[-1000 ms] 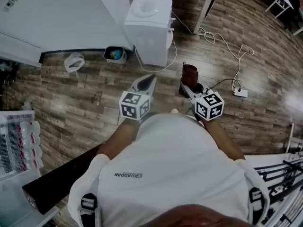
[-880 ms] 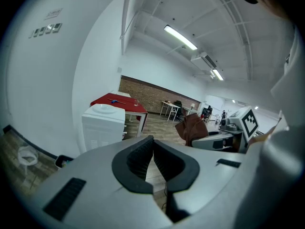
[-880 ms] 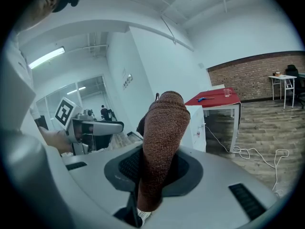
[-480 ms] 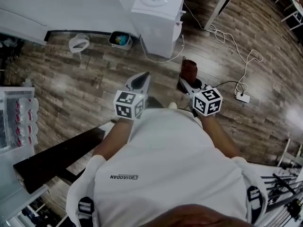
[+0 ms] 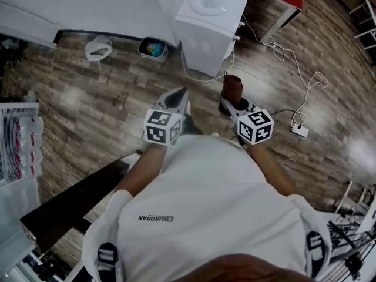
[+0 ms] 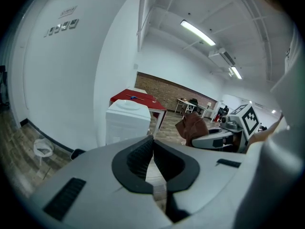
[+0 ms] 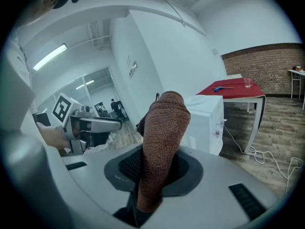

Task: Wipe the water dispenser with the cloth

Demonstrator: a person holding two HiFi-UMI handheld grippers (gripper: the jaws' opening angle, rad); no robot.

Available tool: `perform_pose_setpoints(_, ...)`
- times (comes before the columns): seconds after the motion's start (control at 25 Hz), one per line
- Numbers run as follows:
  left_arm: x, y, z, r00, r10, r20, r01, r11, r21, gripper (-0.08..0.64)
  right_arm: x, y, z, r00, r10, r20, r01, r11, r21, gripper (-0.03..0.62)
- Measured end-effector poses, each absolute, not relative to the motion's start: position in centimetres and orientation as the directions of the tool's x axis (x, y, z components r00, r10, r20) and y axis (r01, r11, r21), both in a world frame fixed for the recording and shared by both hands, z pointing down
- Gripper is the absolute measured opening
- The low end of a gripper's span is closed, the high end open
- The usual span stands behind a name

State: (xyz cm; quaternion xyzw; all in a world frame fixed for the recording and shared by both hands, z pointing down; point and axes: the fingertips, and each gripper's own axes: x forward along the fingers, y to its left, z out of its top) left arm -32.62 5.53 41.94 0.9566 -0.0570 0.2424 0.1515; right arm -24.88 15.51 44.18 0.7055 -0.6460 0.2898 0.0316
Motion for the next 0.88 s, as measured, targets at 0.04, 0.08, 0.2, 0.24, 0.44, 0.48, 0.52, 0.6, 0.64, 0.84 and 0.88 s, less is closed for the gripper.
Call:
perform_pose_setpoints(0.04, -32.0, 4.5, 42.0, 0.878, -0.029, 0.478, -0.176, -0.948, 0.266, 0.000, -24.4, 14.4, 44.2, -0.002, -0.889, 0.457, -0.932, -0.165, -0.324, 0.072)
perform_pose_setpoints(0.08, -31.2, 3.3, 41.9, 0.881, -0.022, 0.473, -0.168, -0.949, 0.268, 0.000, -24.0, 13.2, 44.2, -0.002, -0.885, 0.466, -0.934, -0.165, -0.317, 0.072)
perform_pose_setpoints(0.2, -28.7, -0.5, 41.5, 0.886, -0.003, 0.464, -0.142, -0.953, 0.266, 0.001, -22.8, 9.6, 44.2, -0.007, -0.869, 0.494, -0.944, -0.157, -0.289, 0.072)
perform_pose_setpoints(0.24, -28.0, -1.8, 41.6, 0.884, 0.007, 0.468, -0.134, -0.954, 0.267, 0.000, -22.5, 8.3, 44.2, -0.009, -0.863, 0.505, -0.949, -0.151, -0.277, 0.072)
perform_pose_setpoints(0.44, -25.8, -7.4, 42.5, 0.865, 0.052, 0.499, -0.100, -0.957, 0.273, 0.000, -21.6, 2.3, 44.8, -0.027, -0.823, 0.567, -0.976, -0.100, -0.192, 0.072)
perform_pose_setpoints(0.48, -25.5, -8.4, 42.7, 0.862, 0.061, 0.503, -0.091, -0.958, 0.272, 0.000, -21.2, 1.2, 44.9, -0.025, -0.814, 0.580, -0.981, -0.092, -0.172, 0.072)
perform_pose_setpoints(0.52, -25.1, -9.3, 42.9, 0.859, 0.070, 0.508, -0.081, -0.960, 0.269, 0.000, -20.9, 0.1, 45.1, -0.020, -0.803, 0.596, -0.985, -0.086, -0.148, 0.072)
perform_pose_setpoints(0.6, -24.8, -10.8, 43.5, 0.848, 0.092, 0.522, -0.055, -0.964, 0.259, 0.000, -20.2, -2.0, 45.8, 0.001, -0.774, 0.633, -0.994, -0.068, -0.081, 0.072)
perform_pose_setpoints(0.64, -24.7, -11.5, 43.9, 0.841, 0.104, 0.531, -0.042, -0.966, 0.255, 0.000, -19.9, -3.1, 46.2, 0.018, -0.758, 0.653, -0.998, -0.056, -0.038, 0.072)
perform_pose_setpoints(0.84, -24.3, -14.4, 45.4, 0.814, 0.155, 0.560, 0.015, -0.969, 0.246, 0.000, -16.9, -8.3, 47.2, 0.140, -0.685, 0.715, -0.977, 0.021, 0.211, 0.072)
perform_pose_setpoints(0.88, -24.2, -15.1, 45.6, 0.812, 0.159, 0.562, 0.021, -0.969, 0.245, 0.001, -16.2, -9.5, 47.2, 0.161, -0.679, 0.716, -0.972, 0.015, 0.233, 0.072)
